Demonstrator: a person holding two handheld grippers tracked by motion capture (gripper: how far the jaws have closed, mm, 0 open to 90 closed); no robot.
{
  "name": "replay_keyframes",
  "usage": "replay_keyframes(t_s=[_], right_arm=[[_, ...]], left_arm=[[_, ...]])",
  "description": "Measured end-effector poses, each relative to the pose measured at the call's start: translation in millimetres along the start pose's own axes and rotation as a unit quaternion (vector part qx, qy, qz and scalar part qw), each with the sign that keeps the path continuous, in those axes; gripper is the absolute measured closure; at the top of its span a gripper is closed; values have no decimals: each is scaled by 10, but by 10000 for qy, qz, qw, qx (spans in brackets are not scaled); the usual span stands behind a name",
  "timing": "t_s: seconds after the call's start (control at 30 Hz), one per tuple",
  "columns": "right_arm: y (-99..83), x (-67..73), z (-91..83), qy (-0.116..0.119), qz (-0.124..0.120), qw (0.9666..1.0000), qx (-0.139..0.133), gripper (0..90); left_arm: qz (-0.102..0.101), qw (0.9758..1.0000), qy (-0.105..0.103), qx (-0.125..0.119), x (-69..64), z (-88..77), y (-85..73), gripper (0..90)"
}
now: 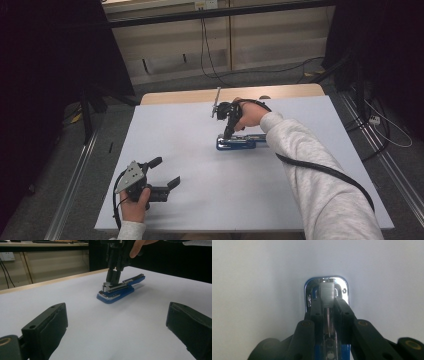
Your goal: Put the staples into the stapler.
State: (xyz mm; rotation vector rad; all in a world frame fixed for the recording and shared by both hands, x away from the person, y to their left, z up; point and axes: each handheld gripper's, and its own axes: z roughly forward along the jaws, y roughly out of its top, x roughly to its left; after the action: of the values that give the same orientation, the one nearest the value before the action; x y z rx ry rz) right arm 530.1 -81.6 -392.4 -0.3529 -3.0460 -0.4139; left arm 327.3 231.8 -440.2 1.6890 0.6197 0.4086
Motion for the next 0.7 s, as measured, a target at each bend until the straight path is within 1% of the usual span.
replay_keyframes(t_s=[0.07, 0.13, 0.2, 0.23, 0.3, 0.37, 0.43, 0.47, 0.5, 0.53, 0.63, 0.7], right_arm=[[-1, -11, 9, -2, -89, 10000, -16, 786], [0, -2, 12, 11, -35, 10000, 17, 786], [0, -9, 21, 10, -80, 10000, -16, 786], [2, -1, 24, 3, -26, 10000, -11, 786], [1, 1, 30, 6, -8, 10000, -9, 785], [0, -5, 35, 23, -33, 10000, -14, 785], [5, 0, 34, 8, -22, 10000, 6, 785], [5, -10, 34, -10, -107, 9999, 14, 785], [6, -9, 34, -13, -110, 9999, 22, 784], [7, -4, 33, -15, -77, 10000, 58, 784], [14, 1, 37, -23, -63, 10000, 50, 780], [15, -1, 38, -29, -31, 10000, 6, 746]], left_arm=[[-2, 10000, -10, -6, -1, 2, -1, 37], [-1, 10000, -4, 2, -1, 3, 0, 37], [3, 10000, 3, 7, 0, 4, 0, 37], [10, 10000, 7, 6, 1, 5, -1, 37], [10, 10000, 12, 19, 3, 7, -2, 37], [-32, 10000, -13, 37, -3, 7, -4, 37], [6, 10000, 6, 21, 3, 9, -2, 37], [-3, 10000, 7, 21, 2, 10, -3, 37], [1, 10000, 10, 21, 1, 10, -3, 37], [0, 10000, 4, 24, 0, 10, -3, 37], [-34, 10000, 0, 41, -4, 11, -6, 37], [-37, 10000, 0, 44, -4, 11, -6, 37]])
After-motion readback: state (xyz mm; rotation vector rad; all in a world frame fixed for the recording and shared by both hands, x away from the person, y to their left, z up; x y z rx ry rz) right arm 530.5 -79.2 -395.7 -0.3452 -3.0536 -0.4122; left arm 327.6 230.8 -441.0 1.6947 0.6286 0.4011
